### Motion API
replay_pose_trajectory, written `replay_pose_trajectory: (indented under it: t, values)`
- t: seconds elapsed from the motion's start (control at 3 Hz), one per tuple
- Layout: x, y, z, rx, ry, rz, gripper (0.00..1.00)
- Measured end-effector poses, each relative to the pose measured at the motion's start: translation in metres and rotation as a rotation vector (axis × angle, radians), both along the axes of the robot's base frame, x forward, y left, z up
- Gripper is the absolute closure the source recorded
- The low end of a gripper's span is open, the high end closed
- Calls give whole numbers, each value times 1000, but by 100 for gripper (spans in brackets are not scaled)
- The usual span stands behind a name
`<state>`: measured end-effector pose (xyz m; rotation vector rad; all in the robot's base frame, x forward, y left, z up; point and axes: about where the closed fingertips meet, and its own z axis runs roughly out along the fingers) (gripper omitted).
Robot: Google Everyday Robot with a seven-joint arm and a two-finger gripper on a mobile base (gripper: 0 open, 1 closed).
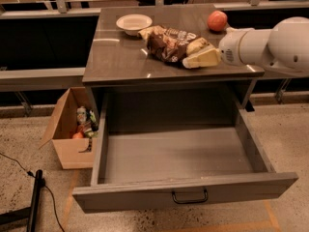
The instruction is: Place brown chip bag into top drawer
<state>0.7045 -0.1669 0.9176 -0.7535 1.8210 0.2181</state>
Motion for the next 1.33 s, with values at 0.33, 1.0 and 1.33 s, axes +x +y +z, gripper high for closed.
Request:
replay_pose_trajectory:
  t: [0.33, 1.0, 1.33]
  values:
    - [23, 16, -11, 17, -17, 0, 0]
    - [62, 29, -36, 29, -25, -21, 22]
    - [68, 29, -43, 29, -31, -13, 46]
